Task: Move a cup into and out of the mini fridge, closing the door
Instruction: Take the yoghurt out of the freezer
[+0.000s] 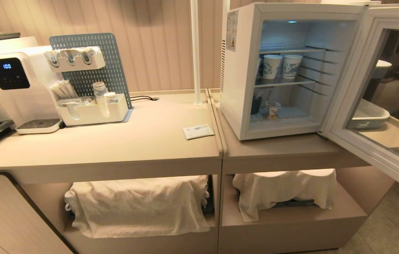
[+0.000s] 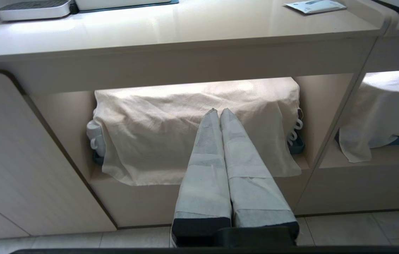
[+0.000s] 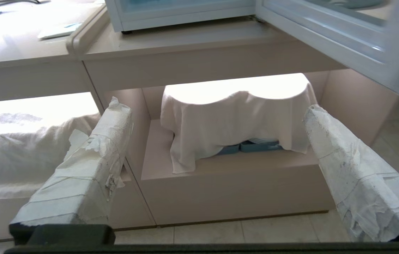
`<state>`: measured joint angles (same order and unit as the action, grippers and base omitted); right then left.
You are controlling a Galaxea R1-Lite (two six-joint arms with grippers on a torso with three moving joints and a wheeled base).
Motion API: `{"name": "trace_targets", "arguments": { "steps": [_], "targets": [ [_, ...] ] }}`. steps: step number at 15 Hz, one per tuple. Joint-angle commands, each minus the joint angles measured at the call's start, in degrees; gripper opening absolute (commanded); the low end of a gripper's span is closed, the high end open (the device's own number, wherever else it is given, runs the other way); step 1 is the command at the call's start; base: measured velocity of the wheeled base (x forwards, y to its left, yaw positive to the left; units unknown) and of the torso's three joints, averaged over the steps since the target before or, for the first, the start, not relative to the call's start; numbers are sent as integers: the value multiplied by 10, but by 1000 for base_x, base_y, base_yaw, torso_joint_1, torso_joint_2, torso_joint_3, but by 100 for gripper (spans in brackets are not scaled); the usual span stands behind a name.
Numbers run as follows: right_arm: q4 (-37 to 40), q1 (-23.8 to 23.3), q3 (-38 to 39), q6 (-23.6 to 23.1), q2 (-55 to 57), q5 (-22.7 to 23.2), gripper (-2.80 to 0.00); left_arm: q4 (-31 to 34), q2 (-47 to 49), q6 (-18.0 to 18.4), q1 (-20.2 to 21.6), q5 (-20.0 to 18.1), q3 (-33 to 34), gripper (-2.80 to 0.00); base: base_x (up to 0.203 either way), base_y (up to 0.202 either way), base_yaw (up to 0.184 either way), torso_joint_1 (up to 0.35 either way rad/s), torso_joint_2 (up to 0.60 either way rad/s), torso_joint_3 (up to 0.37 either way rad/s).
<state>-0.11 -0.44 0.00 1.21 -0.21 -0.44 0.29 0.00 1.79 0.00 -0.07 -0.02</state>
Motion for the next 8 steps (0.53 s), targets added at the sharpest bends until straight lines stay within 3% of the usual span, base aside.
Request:
{"name": "trace_targets", "arguments": {
  "steps": [1, 6, 8],
  "targets": [
    [-2, 0, 1, 0, 2, 0, 0, 1, 0, 1, 0, -1, -1, -280, 185, 0, 0, -2, 7, 7],
    [-3, 0, 2, 0, 2, 0, 0, 1, 0, 2, 0, -2, 0, -280, 186, 0, 0, 2, 4, -2],
    [-2, 0, 2, -1, 2, 0, 0, 0, 0, -3, 0, 1, 0, -280, 33, 0, 1, 2, 4, 0]
  ]
}}
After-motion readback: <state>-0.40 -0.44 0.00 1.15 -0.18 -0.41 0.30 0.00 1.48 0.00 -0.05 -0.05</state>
